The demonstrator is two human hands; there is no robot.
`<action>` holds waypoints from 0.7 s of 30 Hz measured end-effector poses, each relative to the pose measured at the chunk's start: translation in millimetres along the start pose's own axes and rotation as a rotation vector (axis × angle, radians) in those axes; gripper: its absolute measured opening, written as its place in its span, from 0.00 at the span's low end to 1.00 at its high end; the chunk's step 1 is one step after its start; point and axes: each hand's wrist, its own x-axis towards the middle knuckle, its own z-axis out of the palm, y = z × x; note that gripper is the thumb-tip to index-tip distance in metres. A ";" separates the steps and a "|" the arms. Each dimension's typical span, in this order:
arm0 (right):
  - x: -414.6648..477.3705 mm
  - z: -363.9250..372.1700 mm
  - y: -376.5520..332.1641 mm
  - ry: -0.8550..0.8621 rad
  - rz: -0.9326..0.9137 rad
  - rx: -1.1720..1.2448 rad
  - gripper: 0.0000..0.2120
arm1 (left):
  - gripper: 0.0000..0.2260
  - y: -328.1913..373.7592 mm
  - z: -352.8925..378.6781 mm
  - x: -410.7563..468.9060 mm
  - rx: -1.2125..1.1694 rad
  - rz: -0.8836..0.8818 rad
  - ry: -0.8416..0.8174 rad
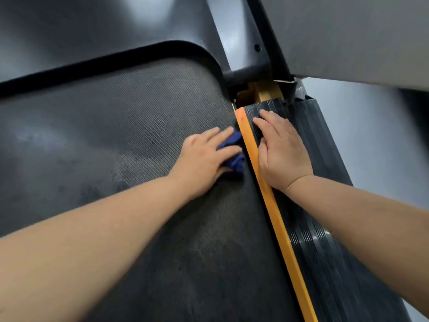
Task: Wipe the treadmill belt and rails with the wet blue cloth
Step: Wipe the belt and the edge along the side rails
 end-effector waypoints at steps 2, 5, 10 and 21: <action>0.2 0.7 0.9 0.012 0.006 -0.013 0.22 | 0.18 -2.8 -0.8 31.5 -0.081 -0.243 0.068; 1.1 2.3 0.8 0.013 -0.003 -0.021 0.23 | 0.17 18.8 8.7 27.9 -0.177 -0.352 0.096; 0.0 1.1 -2.1 0.009 0.007 -0.036 0.23 | 0.17 61.4 21.7 -57.8 -0.300 0.132 -0.121; 1.5 -0.3 -2.2 -0.006 0.011 -0.028 0.23 | 0.22 57.3 11.1 -14.8 -0.256 -0.260 -0.019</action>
